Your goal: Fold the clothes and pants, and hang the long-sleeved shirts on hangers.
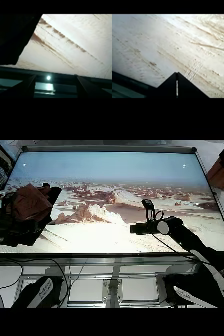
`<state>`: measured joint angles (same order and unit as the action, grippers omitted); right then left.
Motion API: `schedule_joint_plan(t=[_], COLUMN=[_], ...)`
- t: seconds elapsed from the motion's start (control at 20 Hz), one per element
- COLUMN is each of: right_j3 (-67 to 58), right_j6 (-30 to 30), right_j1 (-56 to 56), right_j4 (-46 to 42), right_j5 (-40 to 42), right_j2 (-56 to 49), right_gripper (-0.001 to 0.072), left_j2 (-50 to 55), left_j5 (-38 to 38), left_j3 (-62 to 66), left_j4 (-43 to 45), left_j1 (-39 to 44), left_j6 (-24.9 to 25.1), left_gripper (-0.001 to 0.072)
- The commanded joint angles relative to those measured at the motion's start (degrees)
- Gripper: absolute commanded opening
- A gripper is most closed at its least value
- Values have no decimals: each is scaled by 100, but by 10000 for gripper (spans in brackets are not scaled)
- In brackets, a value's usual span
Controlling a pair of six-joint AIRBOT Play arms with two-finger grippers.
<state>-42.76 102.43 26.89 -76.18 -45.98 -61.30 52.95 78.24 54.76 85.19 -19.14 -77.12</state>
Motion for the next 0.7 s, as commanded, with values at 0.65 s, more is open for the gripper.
schedule_joint_plan(t=[0.65], right_j3=[-4], right_j6=[0], right_j1=[7], right_j4=[868], right_j5=[280], right_j2=[-2], right_gripper=[11], left_j2=[2], left_j5=[-9], left_j3=[-2], left_j4=[2], left_j1=[0], left_j6=[2], left_gripper=[549])
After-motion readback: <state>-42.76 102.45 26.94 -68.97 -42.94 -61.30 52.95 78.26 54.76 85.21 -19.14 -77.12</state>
